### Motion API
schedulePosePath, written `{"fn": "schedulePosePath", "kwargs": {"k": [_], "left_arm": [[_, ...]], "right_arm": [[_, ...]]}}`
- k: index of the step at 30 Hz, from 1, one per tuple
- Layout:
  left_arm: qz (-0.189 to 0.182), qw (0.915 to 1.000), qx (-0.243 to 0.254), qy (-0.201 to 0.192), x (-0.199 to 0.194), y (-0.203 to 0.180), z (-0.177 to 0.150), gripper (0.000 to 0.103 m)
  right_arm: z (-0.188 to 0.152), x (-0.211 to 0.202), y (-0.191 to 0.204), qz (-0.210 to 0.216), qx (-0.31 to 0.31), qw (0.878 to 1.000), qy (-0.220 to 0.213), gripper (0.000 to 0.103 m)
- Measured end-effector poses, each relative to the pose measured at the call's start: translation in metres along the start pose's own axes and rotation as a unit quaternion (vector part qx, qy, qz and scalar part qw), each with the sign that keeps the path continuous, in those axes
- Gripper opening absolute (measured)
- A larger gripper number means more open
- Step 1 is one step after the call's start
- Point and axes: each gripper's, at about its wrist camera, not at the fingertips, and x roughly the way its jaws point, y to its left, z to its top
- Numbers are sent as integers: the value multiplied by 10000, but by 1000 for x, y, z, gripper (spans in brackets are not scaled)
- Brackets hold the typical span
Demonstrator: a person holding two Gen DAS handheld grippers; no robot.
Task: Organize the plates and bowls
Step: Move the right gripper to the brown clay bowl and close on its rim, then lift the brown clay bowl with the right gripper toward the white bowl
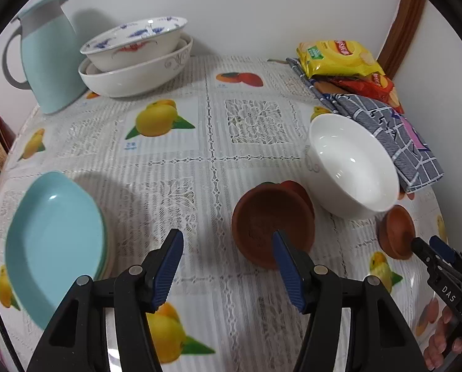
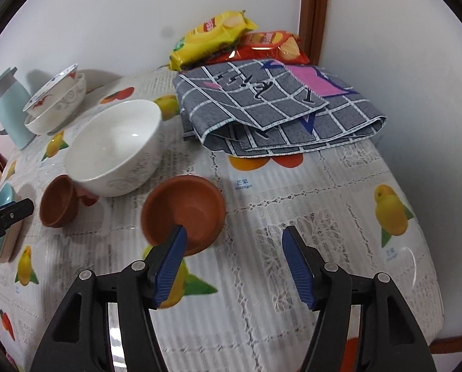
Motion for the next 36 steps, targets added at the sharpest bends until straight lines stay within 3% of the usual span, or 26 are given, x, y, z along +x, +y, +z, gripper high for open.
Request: {"fn": "schedulePosePath", "kwargs": {"k": [6,10,12,18,22,27,36], "left_arm": [[-68,9999,-7,131,19,-2,6,57],[-55,9998,68,153,27,-6,8,57],[-58,9998,79,172,30,-7,9,51],[-132,9995,102,252,40,-10,9,32],[-188,9995,157,185,41,-13,7,23],[-238,9995,153,131,36,-14,8,10],[-355,9989,307,-10,15,-18,2,8]], "right_arm": [[4,18,-2,110,83,9998,124,63],[7,28,-3,184,161,9995,194,56],[8,34,-3,261,196,9991,263,52],[8,41,2,316,142,9990,268,34],[7,41,5,502,131,9984,240,15],[5,36,10,342,12,9993,134,13],[6,18,13,406,91,9991,-40,8]]}}
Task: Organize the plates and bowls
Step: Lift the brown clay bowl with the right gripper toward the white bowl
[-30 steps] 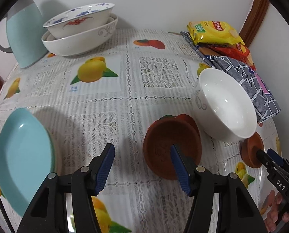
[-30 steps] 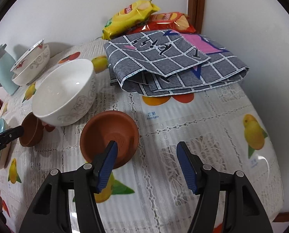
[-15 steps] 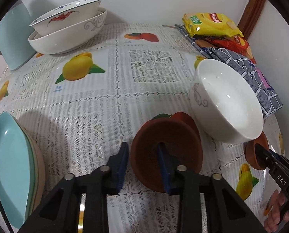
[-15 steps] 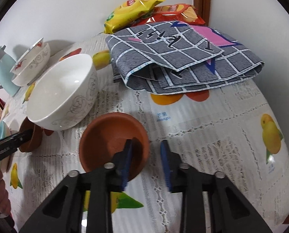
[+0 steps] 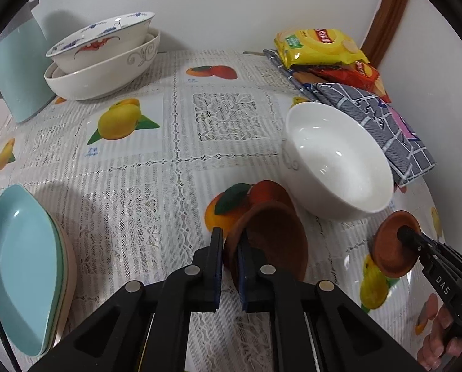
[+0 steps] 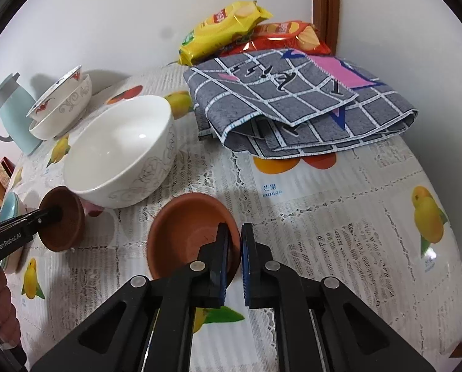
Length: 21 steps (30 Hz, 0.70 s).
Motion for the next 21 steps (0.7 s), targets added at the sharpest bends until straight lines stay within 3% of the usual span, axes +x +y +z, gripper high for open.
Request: {"fn": "schedulePosePath", "kwargs": {"k": [21], "left_arm": [[-95,9982,-48,-590,-79,18,-7,8]], "right_arm": [[7,-77,26,67,-43,9984,-563,8]]}}
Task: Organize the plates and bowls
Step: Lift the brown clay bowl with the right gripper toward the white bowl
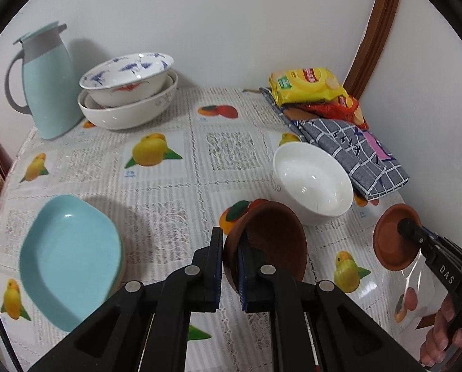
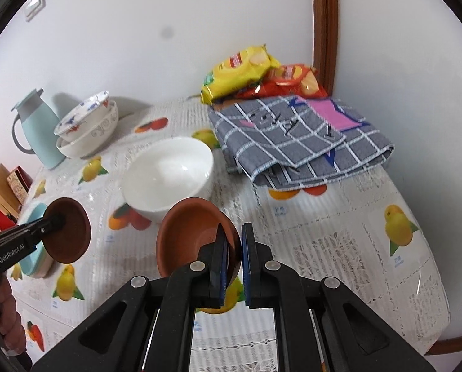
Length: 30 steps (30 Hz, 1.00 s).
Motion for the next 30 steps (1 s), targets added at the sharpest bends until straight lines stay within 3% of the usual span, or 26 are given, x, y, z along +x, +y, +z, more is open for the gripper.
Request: {"fn": "schedulePosePath", "kwargs": {"k": [14,30], "left_arm": [[148,9994,-167,-246,-23,27,11,8],[147,9996,-191,-164,18,38,41,8]], "right_arm": [[28,-15,34,133,-80,9997,-202,8],[62,60,53,84,-372,9990,212,8]]}}
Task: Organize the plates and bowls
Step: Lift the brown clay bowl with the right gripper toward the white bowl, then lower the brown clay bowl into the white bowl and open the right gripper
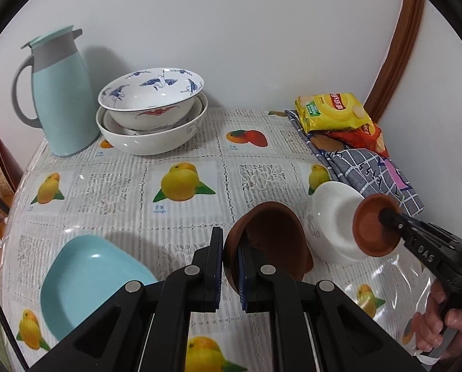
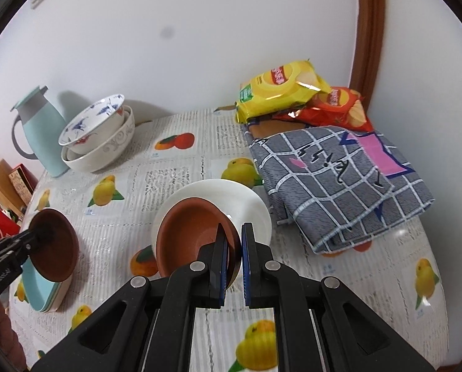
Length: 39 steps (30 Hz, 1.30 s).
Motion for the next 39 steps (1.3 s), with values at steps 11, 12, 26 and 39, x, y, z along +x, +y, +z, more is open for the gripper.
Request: {"fn": "schedulePosePath", "kwargs": {"k": [11,12,26,39], "left_arm": [[-65,9997,-10,227,39,-1,5,9],[-65,9997,-19,246,41,0,5,9],[-118,9995,27,298,46,-1,6,9],[-144,9994,-16,314,48,3,5,9]], "right_arm": [[6,53,8,-122,-232,9987,432,8],[6,55,8,-120,-244,9986,462,8],[6,71,11,-146,-352,9965,749,8],[5,87,23,-522,-684,9906,1063,11]]}}
